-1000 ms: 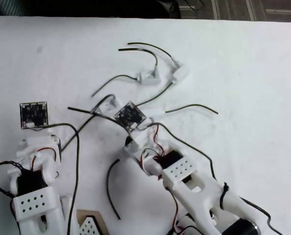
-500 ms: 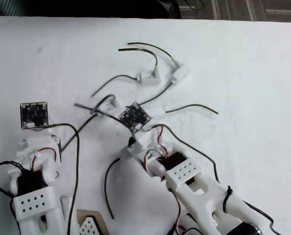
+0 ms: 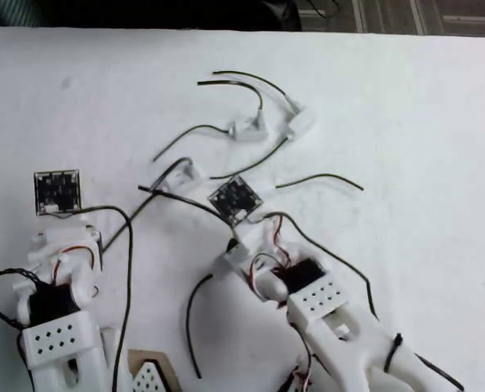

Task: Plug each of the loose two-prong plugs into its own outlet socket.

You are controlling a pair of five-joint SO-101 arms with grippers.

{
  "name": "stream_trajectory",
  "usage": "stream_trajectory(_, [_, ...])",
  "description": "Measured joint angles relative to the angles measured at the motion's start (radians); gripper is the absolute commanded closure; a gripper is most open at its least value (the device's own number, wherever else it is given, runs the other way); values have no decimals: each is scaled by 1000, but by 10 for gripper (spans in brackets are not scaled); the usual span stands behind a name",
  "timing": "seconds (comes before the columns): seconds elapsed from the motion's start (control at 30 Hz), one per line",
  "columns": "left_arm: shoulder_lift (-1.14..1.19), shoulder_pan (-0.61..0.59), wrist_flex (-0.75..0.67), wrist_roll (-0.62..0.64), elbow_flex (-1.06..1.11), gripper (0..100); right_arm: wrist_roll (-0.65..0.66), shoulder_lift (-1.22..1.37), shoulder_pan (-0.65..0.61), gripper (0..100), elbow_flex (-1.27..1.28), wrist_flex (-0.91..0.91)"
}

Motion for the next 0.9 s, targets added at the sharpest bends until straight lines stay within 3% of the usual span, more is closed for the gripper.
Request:
stream_trajectory(0.3, [0, 0, 0, 37, -5, 924, -84, -272, 5, 981, -190, 219])
stream_trajectory(0.5, [0, 21, 2, 49, -91, 924, -169, -331, -58, 981, -196, 259])
stream_trajectory(0.67, [0, 115, 83, 49, -215, 924, -193, -410, -170, 981, -196, 259])
stream_trajectory(0.9, [0, 351, 221, 49, -387, 924, -226, -511, -279, 981, -196, 259])
